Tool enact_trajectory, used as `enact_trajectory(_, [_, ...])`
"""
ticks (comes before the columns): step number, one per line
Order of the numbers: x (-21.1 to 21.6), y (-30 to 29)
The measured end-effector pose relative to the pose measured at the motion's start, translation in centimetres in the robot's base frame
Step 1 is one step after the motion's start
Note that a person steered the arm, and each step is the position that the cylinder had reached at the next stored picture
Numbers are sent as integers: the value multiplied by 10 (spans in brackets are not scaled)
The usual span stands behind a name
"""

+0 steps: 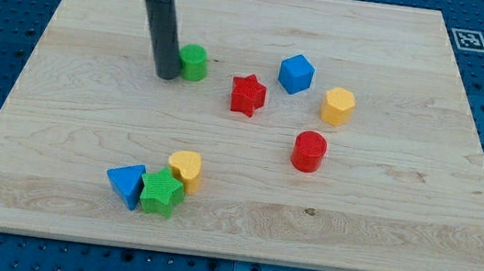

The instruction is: Move the blue triangle towards the green circle

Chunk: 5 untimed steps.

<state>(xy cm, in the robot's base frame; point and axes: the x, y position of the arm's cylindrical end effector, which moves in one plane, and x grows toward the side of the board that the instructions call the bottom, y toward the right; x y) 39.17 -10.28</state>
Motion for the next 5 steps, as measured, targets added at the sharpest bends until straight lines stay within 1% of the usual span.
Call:
enact_trajectory(1, [-5,9])
enact_trajectory(2, [-2,-22])
enact_trajectory(3, [42,-83])
enact_trajectory(4, [109,-109])
enact_trajectory(5, [177,-92])
